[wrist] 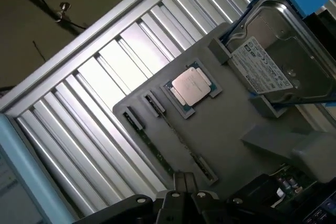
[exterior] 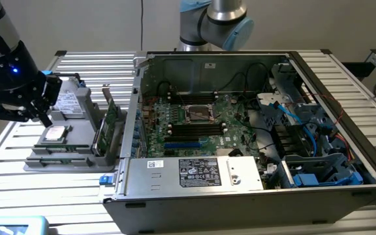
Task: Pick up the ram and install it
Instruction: 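Pick up the ram and move it above insertion slot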
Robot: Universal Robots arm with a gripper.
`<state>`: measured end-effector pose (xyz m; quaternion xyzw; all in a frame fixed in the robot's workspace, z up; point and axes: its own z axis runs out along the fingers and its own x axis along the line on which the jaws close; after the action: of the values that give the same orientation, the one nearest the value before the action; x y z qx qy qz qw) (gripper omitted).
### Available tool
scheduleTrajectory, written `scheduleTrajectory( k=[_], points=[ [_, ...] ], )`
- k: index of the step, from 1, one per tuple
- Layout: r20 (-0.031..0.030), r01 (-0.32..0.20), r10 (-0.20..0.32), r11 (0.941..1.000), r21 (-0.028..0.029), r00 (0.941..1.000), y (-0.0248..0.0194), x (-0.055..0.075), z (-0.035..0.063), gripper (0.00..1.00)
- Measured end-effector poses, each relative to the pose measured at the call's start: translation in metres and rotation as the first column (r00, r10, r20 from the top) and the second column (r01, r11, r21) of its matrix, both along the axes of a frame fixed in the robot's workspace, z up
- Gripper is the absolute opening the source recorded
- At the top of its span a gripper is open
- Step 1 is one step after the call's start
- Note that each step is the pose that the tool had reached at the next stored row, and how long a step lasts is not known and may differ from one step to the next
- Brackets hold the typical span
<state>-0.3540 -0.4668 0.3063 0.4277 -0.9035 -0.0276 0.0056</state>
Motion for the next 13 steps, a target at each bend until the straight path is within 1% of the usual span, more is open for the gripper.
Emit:
scheduleTrajectory(
  k=[3, 6, 9, 11, 13],
  points=[
    [-0.0001, -0.055, 0.055, 0.9985, 0.0000, 0.9985, 0.0000, 0.0000, -0.0003, 0.11],
    [0.0000, -0.109, 0.109, 0.9940, 0.0001, 0.9940, 0.0000, 0.0000, -0.0006, 0.11],
    [0.0002, -0.164, 0.164, 0.9865, -0.0001, 0.9865, 0.0000, -0.0001, -0.0007, 0.11],
    [0.0008, -0.200, 0.200, 0.9799, -0.0002, 0.9799, 0.0000, -0.0001, -0.0008, 0.11],
    [0.0022, -0.235, 0.235, 0.9719, -0.0005, 0.9719, 0.0000, -0.0001, -0.0009, 0.11]
  ],
)
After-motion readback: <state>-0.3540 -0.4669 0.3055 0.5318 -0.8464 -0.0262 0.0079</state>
